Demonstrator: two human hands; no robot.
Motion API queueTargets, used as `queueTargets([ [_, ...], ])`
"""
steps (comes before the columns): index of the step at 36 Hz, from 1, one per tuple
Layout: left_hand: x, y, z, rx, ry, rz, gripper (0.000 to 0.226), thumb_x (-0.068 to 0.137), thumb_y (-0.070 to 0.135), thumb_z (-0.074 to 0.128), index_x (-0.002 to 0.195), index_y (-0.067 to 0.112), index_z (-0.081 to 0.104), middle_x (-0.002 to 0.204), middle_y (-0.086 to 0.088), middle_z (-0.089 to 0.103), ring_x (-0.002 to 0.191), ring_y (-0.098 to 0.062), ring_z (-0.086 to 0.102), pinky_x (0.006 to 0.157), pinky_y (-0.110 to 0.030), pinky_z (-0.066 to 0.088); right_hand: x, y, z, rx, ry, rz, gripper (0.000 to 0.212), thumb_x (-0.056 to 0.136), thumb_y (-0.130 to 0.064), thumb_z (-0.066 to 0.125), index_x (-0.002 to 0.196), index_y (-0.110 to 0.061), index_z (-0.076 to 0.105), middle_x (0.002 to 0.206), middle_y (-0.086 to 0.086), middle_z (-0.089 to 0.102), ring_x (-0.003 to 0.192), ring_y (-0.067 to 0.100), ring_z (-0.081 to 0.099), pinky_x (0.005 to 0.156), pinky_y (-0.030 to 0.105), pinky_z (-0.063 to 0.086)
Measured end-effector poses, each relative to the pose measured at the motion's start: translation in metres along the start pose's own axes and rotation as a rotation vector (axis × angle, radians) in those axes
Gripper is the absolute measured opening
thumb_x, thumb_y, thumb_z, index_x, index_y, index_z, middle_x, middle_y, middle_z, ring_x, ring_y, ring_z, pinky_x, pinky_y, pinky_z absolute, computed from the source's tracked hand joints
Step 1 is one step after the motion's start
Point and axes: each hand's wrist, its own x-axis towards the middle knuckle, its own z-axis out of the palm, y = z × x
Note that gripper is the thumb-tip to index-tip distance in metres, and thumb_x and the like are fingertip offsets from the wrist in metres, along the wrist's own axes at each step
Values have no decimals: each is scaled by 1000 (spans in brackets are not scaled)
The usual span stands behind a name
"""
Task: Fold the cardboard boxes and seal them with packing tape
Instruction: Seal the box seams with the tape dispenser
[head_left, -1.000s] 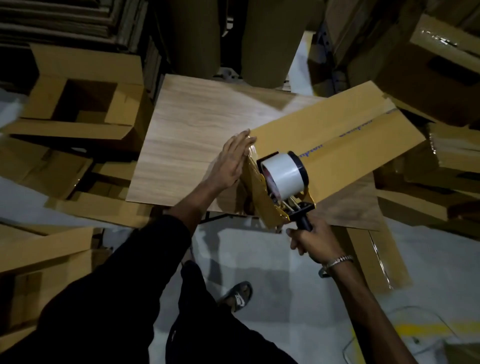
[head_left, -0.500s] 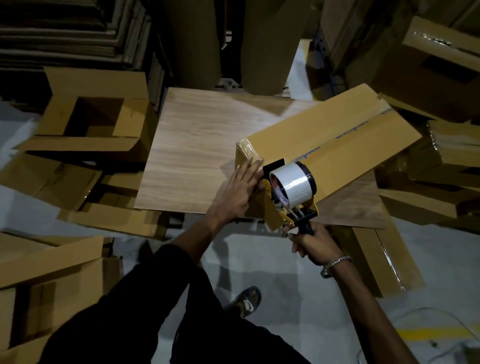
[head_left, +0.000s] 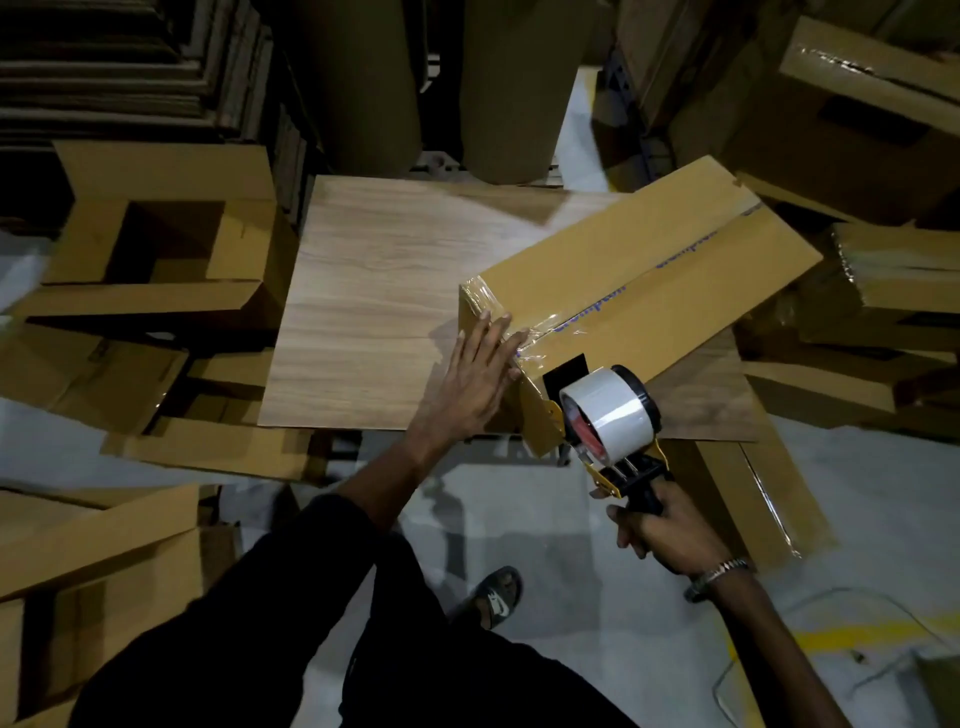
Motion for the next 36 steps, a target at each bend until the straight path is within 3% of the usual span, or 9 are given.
queueTargets([
  [3, -6, 10, 0, 81, -24, 96, 63, 112, 26, 42, 168, 24, 13, 176, -4, 3, 162, -25, -6, 125, -66, 14, 0, 0, 1, 16, -6, -4, 25, 98, -2, 66, 104, -23, 77, 64, 13, 70, 52, 19, 56, 51, 27, 46],
  [6, -14, 26, 10, 150, -106, 272, 71, 99, 16, 44, 165, 15, 19, 176, -8, 5, 162, -30, -2, 126, -65, 12, 2, 4, 3, 31, 1, -2, 26, 97, -3, 66, 99, -25, 78, 65, 14, 70, 55, 24, 57, 52, 30, 47],
  [8, -18, 32, 16, 98, -115, 246, 74, 93, 19, 48, 163, 11, 26, 176, -7, 4, 162, -30, -3, 126, -64, 12, 3, 6, 4, 31, 13, 5, 25, 97, -3, 66, 99, -25, 76, 64, 15, 70, 54, 25, 57, 52, 30, 47],
  [15, -20, 33, 14, -57, -65, 192, 75, 100, 18, 59, 165, 14, 22, 175, -5, 14, 162, -28, 4, 126, -63, 15, -11, 5, 1, -4, 48, -18, 18, 95, -6, 69, 104, -20, 74, 65, 13, 72, 52, 22, 58, 52, 30, 47],
  [20, -19, 34, 19, -22, -56, 164, 67, 104, 16, 47, 166, 21, 24, 174, 0, 16, 162, -25, 5, 125, -60, 19, -34, 22, -4, 12, 43, -18, 18, 98, -8, 68, 105, -23, 74, 65, 12, 72, 49, 18, 56, 52, 27, 46],
  [23, -18, 34, 25, -25, -48, 146, 55, 113, 26, 41, 165, 20, 26, 174, -2, 20, 162, -26, 7, 123, -61, 24, -31, 33, -2, 53, 42, 7, 20, 98, -7, 68, 106, -24, 77, 65, 14, 71, 50, 17, 55, 53, 28, 46],
  [29, -19, 35, 25, -32, -46, 131, 53, 114, 30, 37, 165, 21, 26, 173, -2, 20, 162, -25, 6, 125, -60, 24, -18, 45, 15, 315, -11, 109, 22, 96, 4, 62, 103, -9, 79, 60, 23, 61, 46, 24, 47, 51, 31, 39],
  [32, -20, 39, 26, -48, -41, 102, 55, 113, 26, 42, 165, 20, 26, 174, -2, 18, 162, -23, 1, 127, -59, 20, -21, 44, 28, 508, -35, 180, 23, 88, 10, 59, 104, 4, 75, 57, 19, 55, 42, 25, 40, 50, 30, 31],
  [36, -20, 41, 22, -76, -47, 88, 54, 113, 27, 40, 165, 19, 28, 174, -3, 19, 162, -23, 1, 127, -56, 21, -26, 52, 44, 589, -9, 297, 24, 91, 13, 57, 105, 4, 74, 55, 17, 52, 41, 24, 37, 43, 27, 27],
])
